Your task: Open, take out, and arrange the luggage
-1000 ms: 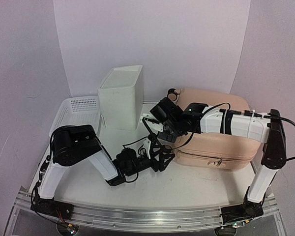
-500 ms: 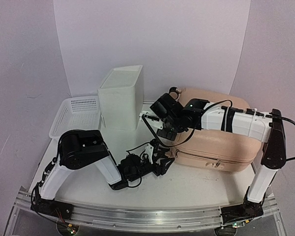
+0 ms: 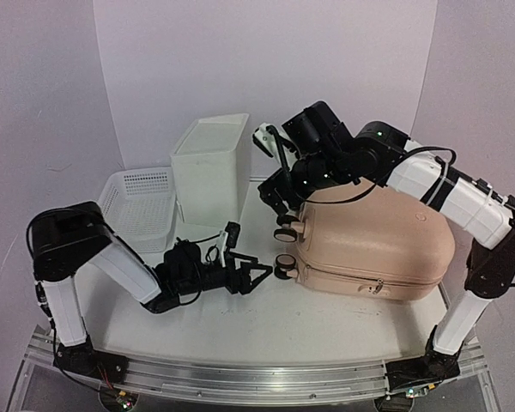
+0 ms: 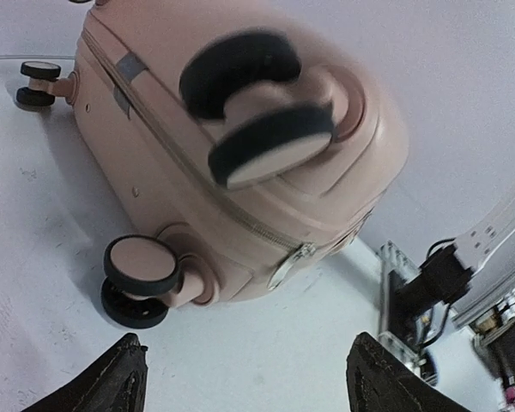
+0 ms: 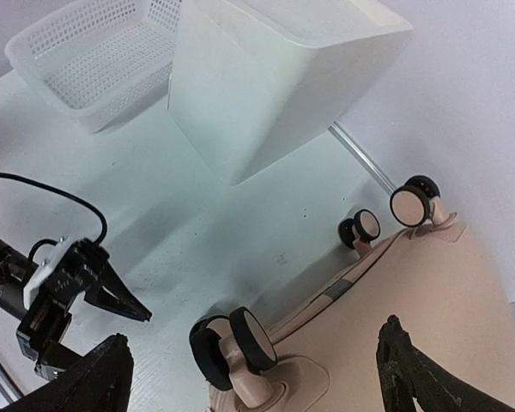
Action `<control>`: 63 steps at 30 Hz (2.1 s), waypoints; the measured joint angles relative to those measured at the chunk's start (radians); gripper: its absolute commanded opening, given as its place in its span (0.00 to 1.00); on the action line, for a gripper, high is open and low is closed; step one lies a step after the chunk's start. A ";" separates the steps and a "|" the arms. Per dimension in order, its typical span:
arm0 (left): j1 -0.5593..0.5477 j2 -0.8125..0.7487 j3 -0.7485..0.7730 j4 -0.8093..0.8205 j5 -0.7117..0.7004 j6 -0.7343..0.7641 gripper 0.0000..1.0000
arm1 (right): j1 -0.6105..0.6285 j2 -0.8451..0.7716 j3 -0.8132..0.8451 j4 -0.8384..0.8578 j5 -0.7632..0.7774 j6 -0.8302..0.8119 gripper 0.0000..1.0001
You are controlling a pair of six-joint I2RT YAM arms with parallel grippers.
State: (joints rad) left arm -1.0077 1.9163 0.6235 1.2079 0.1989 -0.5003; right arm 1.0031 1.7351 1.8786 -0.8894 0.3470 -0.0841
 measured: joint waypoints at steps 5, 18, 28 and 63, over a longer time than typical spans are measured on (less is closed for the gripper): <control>0.041 -0.240 0.132 -0.396 0.108 -0.218 0.71 | -0.017 -0.016 0.000 -0.032 -0.001 0.122 0.98; 0.108 -0.245 0.351 -0.734 0.203 -0.716 0.35 | -0.035 -0.016 0.000 -0.043 0.003 0.219 0.98; 0.077 -0.198 0.360 -0.756 0.200 -0.646 0.20 | -0.171 0.016 0.009 -0.045 -0.136 0.248 0.81; 0.097 -0.002 0.574 -0.776 0.093 -0.262 0.18 | -0.232 0.183 0.057 -0.205 -0.524 0.188 0.92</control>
State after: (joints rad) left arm -0.9104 1.9148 1.1973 0.4316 0.2924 -0.7620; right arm 0.7712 1.9182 1.9358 -1.0946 -0.1768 0.1036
